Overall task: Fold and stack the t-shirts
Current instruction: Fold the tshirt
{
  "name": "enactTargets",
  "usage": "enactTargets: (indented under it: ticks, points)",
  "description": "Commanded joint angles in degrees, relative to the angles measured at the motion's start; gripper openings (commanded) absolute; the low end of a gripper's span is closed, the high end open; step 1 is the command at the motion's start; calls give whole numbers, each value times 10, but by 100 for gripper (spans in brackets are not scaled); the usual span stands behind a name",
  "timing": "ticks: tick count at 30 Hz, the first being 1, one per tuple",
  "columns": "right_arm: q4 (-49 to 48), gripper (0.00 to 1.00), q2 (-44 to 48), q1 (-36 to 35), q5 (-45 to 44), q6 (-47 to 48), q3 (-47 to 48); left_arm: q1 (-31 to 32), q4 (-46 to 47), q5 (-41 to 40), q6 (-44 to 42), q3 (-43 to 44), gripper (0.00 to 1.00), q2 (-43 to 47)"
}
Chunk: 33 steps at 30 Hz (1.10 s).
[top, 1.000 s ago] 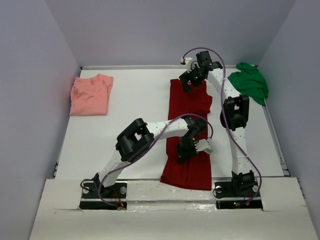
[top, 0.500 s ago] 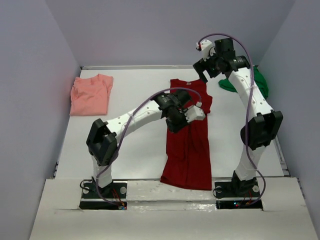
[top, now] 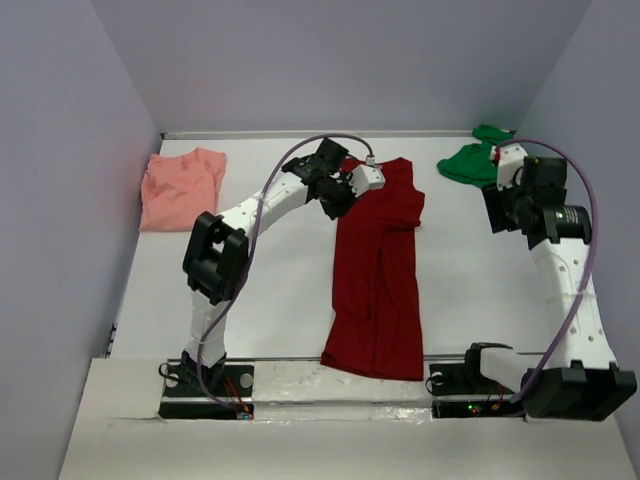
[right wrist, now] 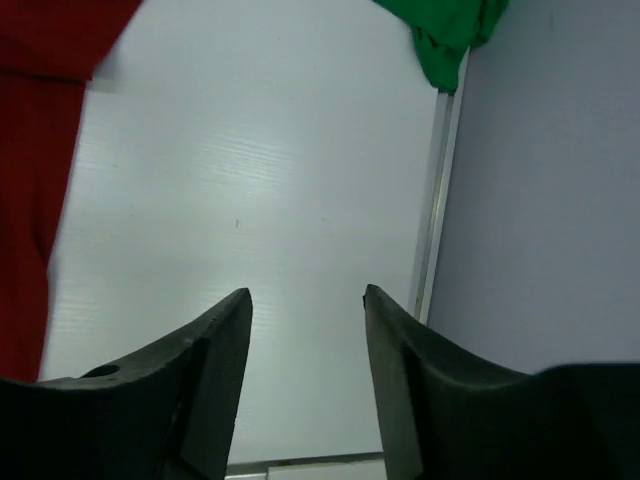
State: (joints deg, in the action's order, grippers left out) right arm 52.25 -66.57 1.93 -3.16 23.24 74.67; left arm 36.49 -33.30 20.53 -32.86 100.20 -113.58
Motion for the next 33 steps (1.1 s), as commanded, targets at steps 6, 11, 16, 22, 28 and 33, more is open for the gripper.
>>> enactTargets:
  ticks: [6, 11, 16, 22, 28, 33]
  points:
    - [7, 52, 68, 90, 77, -48, -90, -3, 14, 87, -29, 178, 6, -117]
    - [12, 54, 61, 108, 125, -51, -97, -4, 52, 92, -32, 222, 19, -182]
    - [20, 50, 51, 119, 130, -51, -99, -3, 53, 96, -26, 312, 4, -250]
    - [23, 47, 41, 124, 137, -46, -102, 3, 80, 90, -18, 325, 0, -285]
    - [27, 40, 14, 124, 172, -53, -103, 6, 78, 80, -14, 324, 0, -306]
    - [27, 37, 6, 124, 183, -54, -106, 9, 68, 50, -18, 355, 0, -337]
